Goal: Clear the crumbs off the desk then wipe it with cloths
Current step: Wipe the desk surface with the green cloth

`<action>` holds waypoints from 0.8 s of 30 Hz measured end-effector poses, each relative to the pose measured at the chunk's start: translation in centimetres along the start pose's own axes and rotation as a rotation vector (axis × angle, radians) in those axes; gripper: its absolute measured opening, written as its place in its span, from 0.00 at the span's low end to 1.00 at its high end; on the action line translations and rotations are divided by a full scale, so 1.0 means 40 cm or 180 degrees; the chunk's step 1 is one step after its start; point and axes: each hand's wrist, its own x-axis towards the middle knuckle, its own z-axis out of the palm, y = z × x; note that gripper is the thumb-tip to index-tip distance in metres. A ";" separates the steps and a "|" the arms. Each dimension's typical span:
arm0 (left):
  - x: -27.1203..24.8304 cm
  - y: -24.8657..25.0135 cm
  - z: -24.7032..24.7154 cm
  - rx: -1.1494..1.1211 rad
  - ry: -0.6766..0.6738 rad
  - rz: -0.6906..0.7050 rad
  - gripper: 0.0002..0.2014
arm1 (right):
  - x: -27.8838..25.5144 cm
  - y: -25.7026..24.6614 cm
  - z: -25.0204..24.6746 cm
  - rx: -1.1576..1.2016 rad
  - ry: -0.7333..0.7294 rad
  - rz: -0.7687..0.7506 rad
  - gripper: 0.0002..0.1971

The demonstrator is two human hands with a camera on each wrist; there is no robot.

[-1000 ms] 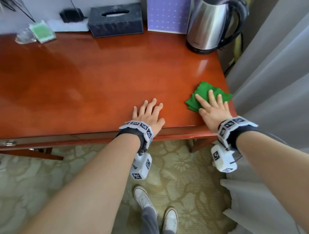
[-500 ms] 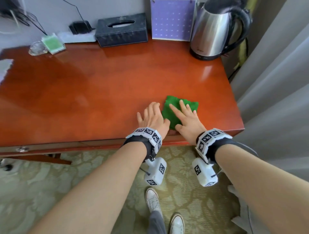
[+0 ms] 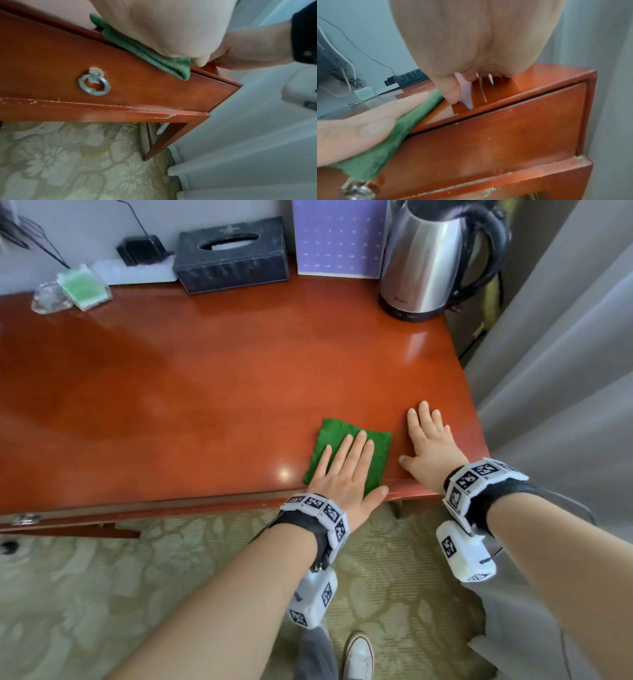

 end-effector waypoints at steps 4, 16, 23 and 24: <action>0.041 -0.026 -0.023 -0.0090 -0.0143 -0.0015 0.37 | 0.004 -0.006 -0.036 -0.0147 -0.0353 0.0052 0.51; 0.027 -0.048 -0.041 -0.0206 -0.0311 -0.0090 0.38 | 0.009 -0.019 -0.052 -0.0271 -0.0448 0.0104 0.55; 0.137 -0.091 -0.060 -0.0292 -0.0167 -0.0266 0.39 | 0.004 -0.036 -0.055 -0.0438 -0.0465 0.0210 0.57; 0.162 -0.098 -0.065 -0.0330 -0.0149 -0.0343 0.39 | 0.006 -0.037 -0.049 -0.0461 -0.0451 0.0233 0.57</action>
